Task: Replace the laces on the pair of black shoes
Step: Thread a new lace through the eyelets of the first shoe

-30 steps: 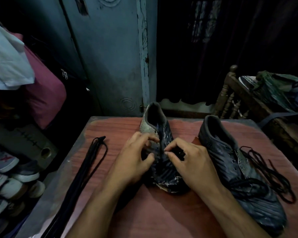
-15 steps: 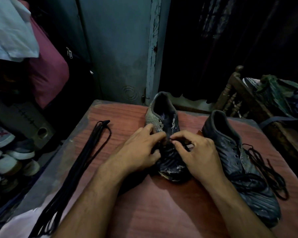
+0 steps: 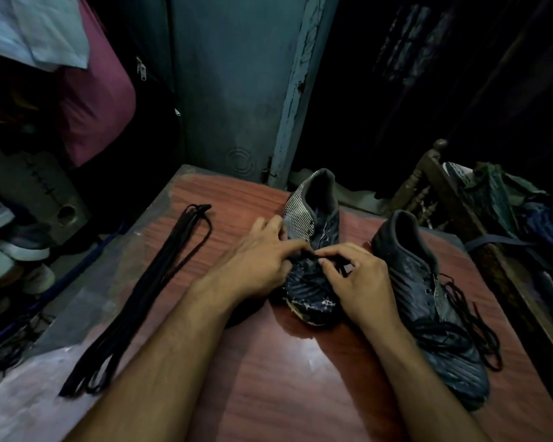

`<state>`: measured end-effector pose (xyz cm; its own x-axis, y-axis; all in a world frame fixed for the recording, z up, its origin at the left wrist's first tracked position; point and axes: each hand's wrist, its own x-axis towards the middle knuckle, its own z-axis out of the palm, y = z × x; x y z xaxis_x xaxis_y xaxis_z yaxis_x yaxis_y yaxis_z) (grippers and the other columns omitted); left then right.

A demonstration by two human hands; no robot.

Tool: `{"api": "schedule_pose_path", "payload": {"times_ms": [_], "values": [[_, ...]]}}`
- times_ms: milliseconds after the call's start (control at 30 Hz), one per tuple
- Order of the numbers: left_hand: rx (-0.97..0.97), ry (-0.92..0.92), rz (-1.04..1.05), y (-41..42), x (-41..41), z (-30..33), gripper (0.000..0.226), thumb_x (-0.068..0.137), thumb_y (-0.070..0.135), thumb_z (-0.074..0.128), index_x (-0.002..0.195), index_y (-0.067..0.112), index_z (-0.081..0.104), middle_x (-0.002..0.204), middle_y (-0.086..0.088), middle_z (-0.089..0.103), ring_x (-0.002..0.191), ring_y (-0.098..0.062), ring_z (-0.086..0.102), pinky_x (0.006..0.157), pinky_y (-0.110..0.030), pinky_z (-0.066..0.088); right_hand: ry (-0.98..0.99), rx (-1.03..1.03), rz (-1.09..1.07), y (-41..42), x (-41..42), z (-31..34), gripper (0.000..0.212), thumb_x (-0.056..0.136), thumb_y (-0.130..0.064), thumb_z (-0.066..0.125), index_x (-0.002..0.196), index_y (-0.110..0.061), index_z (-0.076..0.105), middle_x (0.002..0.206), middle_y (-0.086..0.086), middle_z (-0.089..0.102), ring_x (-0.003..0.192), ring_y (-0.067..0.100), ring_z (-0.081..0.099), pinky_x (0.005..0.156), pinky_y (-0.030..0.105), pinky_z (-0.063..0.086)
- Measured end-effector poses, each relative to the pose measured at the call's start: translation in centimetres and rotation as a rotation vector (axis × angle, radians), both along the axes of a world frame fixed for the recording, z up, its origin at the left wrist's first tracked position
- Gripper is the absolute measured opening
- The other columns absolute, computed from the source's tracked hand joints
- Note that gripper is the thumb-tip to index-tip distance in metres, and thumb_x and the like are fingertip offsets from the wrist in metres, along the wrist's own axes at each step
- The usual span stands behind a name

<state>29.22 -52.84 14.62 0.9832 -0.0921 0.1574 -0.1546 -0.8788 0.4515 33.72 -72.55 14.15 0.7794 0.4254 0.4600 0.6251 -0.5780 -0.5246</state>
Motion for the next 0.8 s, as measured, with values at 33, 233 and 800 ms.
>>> {"api": "schedule_pose_path", "payload": {"times_ms": [33,233,800], "values": [[0.055,-0.017,0.013,-0.1,0.0,0.1,0.048,0.093,0.023,0.052,0.136,0.046,0.056,0.109,0.005,0.032,0.099,-0.015,0.029,0.092,-0.033,0.037,0.013,0.021,0.004,-0.1,0.0,0.0,0.016,0.086,-0.009,0.077,0.096,-0.022,0.079,0.095,-0.014,0.072,0.093,-0.003,0.065,0.084,0.011,0.048],[0.077,0.070,-0.058,0.8,0.3,-0.2,0.057,0.094,0.034,0.043,0.146,0.056,0.042,0.113,0.005,0.041,0.097,-0.012,0.036,0.094,-0.037,0.039,0.065,0.044,0.049,-0.4,0.0,0.0,0.016,0.088,-0.011,0.077,0.095,-0.025,0.079,0.096,-0.018,0.071,0.095,-0.003,0.065,0.083,0.012,0.047],[-0.002,-0.118,-0.116,0.7,0.3,-0.5,0.019,0.095,0.034,0.062,0.109,0.036,0.050,0.105,0.013,0.056,0.100,-0.014,0.055,0.090,-0.040,0.046,0.111,-0.387,0.169,1.0,1.5,2.9,0.013,0.083,-0.015,0.077,0.092,-0.024,0.080,0.089,-0.011,0.069,0.076,0.005,0.062,0.076,0.025,0.050]]}}
